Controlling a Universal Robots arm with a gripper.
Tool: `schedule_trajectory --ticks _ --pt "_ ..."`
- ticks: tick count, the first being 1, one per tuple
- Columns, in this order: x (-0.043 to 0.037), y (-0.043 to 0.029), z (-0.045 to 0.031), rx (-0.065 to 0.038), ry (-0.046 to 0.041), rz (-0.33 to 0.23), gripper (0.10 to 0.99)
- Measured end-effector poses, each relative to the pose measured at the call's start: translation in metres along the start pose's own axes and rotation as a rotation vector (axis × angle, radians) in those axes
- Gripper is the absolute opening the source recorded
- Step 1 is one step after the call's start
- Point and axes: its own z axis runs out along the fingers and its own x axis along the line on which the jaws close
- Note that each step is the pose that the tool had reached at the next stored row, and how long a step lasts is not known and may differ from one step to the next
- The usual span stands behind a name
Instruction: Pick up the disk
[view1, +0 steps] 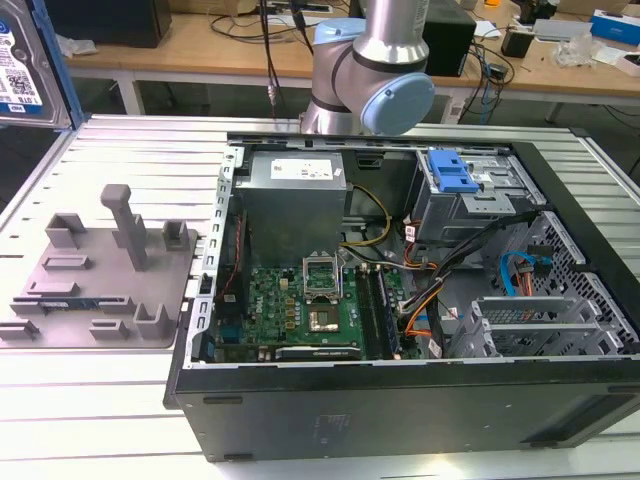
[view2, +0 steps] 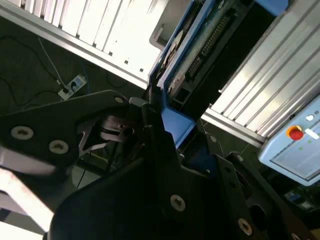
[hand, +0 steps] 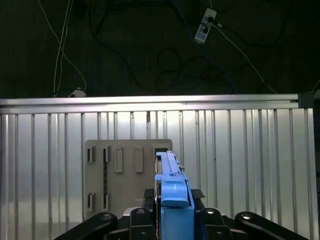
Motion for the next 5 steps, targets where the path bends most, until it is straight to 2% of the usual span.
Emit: schedule_trajectory --ticks 5 --pt "0.0000 0.0000 -0.0005 0.000 0.0000 0.000 0.369"
